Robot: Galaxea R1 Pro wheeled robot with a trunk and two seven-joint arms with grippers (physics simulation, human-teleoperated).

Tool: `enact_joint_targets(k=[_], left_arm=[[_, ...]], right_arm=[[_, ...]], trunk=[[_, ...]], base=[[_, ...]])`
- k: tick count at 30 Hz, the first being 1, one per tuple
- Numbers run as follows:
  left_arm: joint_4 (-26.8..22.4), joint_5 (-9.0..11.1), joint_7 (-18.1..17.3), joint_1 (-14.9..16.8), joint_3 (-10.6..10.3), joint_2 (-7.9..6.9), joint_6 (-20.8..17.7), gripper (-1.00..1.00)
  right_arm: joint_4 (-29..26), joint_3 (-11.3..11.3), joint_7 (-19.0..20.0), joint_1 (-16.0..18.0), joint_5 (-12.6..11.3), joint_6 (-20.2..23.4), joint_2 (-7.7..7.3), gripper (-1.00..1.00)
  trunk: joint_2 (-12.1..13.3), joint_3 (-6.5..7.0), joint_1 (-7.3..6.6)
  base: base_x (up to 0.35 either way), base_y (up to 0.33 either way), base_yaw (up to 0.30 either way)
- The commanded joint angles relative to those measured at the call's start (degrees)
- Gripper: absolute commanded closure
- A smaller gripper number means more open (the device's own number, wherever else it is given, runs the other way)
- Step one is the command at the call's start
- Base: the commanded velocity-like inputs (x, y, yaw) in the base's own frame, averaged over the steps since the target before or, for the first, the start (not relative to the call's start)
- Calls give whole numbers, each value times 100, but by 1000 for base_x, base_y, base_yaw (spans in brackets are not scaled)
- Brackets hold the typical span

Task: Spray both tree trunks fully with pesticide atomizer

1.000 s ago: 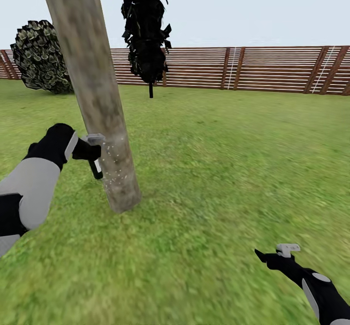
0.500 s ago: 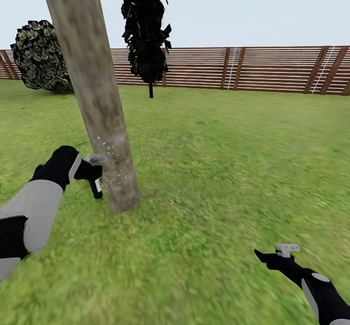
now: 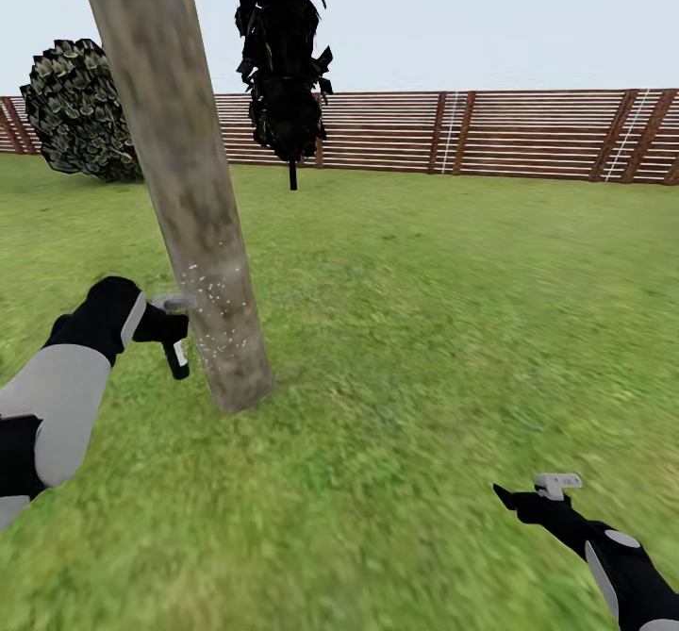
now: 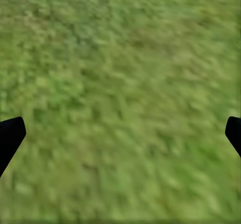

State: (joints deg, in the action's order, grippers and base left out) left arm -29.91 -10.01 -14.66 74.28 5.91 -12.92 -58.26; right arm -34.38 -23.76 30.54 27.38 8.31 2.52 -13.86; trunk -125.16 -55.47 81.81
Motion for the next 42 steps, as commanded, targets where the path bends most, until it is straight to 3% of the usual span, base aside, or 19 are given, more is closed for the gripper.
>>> enact_joint_targets(k=[1, 8, 13, 20, 21, 24, 26, 32, 42], left_arm=[[-10, -49, -52, -77, 30, 3, 11, 100], [-18, -32, 14, -865, 35, 106, 308, 100], [61, -51, 240, -1226, 36, 226, 942, 100], [0, -4, 300, -1724, 64, 271, 1045, 100], [-3, 76, 298, -1757, 72, 268, 1049, 100], [-3, 620, 303, -1848, 259, 231, 1069, 100], [4, 740, 310, -1893, 296, 218, 1078, 100], [70, 788, 331, -2017, 313, 278, 1244, 100], [73, 799, 589, -2049, 315, 292, 1327, 100]], right_arm=[[-10, -41, 49, 4, 56, 24, 6, -100], [-17, -38, 49, 4, 56, 30, 6, -100], [-28, -41, 57, 4, 56, 35, -1, -100], [-34, -39, 49, 4, 56, 27, -3, -100], [-34, -37, 49, 4, 56, 24, -3, -100], [-33, -40, 49, 4, 56, 23, -3, -100], [-34, -45, 49, 4, 56, 26, -8, -100], [-36, -51, 49, 4, 56, 22, -20, -100], [-34, -50, 49, 4, 56, 30, -20, -100]], trunk=[[-3, -4, -2], [-3, -4, -2], [-3, -4, -2], [-3, -4, -2], [-3, -4, -2], [-3, -4, -2], [-3, -4, -2], [-3, -4, -2], [-3, -4, -2]], base=[[0, 0, 0], [0, 0, 0], [0, 0, 0], [0, 0, 0], [0, 0, 0], [0, -167, 0], [0, -247, 0], [6, -267, 31], [168, -236, 254]])
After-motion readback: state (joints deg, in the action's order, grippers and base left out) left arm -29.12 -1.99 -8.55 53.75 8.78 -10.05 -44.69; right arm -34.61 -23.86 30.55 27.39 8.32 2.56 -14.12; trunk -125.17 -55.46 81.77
